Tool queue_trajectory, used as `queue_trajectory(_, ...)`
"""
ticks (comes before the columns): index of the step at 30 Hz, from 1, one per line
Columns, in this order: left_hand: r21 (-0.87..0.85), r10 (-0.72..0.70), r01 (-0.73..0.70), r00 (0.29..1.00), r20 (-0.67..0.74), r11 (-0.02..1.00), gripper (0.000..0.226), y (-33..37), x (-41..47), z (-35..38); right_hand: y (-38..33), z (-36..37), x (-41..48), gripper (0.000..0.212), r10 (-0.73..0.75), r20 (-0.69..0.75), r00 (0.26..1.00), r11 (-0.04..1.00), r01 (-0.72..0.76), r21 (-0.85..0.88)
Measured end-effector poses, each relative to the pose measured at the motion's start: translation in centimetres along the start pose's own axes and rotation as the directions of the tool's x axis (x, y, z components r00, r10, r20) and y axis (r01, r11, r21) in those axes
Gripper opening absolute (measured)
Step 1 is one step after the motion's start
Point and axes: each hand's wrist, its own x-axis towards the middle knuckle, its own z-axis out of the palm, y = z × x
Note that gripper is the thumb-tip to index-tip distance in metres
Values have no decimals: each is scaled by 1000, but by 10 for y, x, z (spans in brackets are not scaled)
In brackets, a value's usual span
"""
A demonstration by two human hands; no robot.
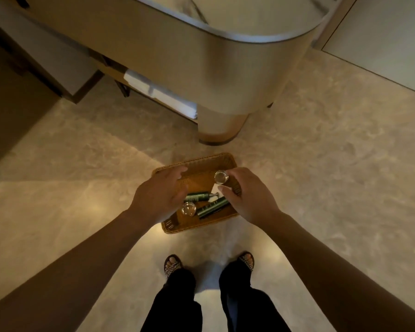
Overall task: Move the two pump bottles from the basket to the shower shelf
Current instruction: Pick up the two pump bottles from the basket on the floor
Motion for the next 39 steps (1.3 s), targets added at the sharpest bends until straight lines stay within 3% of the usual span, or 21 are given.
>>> queue_trajectory(6,6,25,-25,999,-29,1000,46,-43,28,82,68,67,33,45,-8,35,999,999,7,35)
queue_trajectory(15,-73,-78,74,995,-56,995,45,-110,58,227,182,198,59,40,46,1,999,998,-46,50)
queue_trajectory(22,-17,36,-36,999,6,999,45,-154,95,324,260,272,91,46,51,19,999,998,-52,41)
queue_trajectory(28,39,149,-148,988,-40,988,43,-191,135,398,332,312,126,43,-20,36,999,998,23,-62)
queue_trajectory(35,130,167,-164,986,-14,978,44,-240,185,452,384,346,176,43,-78,20,997,987,80,-137)
queue_trajectory(39,169,183,-194,980,79,966,48,-252,193,482,397,367,180,43,-103,30,994,985,107,-135)
